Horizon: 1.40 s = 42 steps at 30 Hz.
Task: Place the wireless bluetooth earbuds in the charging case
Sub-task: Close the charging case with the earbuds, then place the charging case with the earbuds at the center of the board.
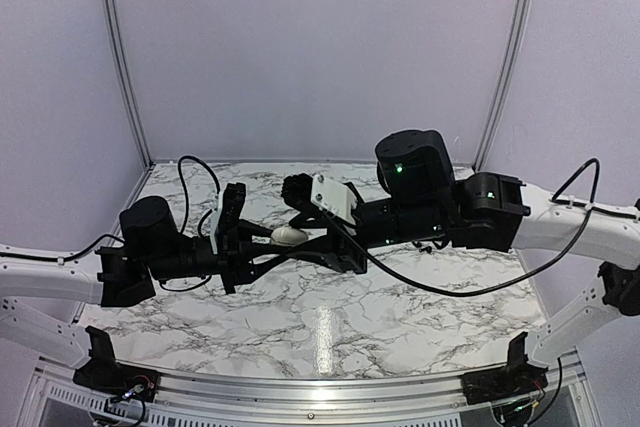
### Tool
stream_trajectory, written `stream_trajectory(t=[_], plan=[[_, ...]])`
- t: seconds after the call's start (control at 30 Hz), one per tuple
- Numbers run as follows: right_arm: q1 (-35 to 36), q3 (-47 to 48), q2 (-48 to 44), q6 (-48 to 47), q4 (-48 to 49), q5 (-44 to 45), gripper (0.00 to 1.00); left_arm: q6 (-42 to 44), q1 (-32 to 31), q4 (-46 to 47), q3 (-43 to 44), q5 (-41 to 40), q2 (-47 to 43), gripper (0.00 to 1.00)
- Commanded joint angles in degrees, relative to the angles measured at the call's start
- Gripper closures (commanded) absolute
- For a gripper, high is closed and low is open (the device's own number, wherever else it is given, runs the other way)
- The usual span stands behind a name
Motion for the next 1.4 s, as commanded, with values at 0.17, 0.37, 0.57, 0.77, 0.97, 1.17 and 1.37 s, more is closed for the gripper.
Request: stream_trajectory(t=[0.17, 0.37, 0.57, 0.77, 0.97, 1.17, 1.37], plan=[[-1.7, -1.4, -3.5, 3.4, 1.6, -5.3, 0.47, -6.0, 5.4, 3.1, 1.5, -7.6, 1.8, 1.00], [-8.1, -6.0, -7.2, 8.2, 7.5, -7.1, 0.41, -16.6, 14.1, 3.1, 2.3, -9.3, 7.7, 1.00], [-14.6, -11.8, -10.8, 13.4, 12.7, -7.4, 0.32, -28.1, 24.5, 2.9, 5.4, -5.5, 18.7, 1.00], [-19.8, -17.3, -14.0, 18.0, 16.5, -7.6, 0.18, -35.2, 31.6, 2.9, 10.7, -1.1, 31.4, 1.00], [-21.7, -19.9, -15.9, 21.0, 17.7, -2.0, 0.07, -38.5, 36.2, 0.8, 18.0, 1.8, 42.0, 0.98], [-21.6, -20.8, -16.9, 22.2, 17.7, 6.0, 0.01, -38.7, 38.0, -8.5, 26.1, 1.0, 49.9, 0.96], [-21.8, -16.4, -14.6, 21.9, 11.0, 8.0, 0.01, -38.0, 38.6, -15.5, 31.4, 0.3, 54.7, 0.94]])
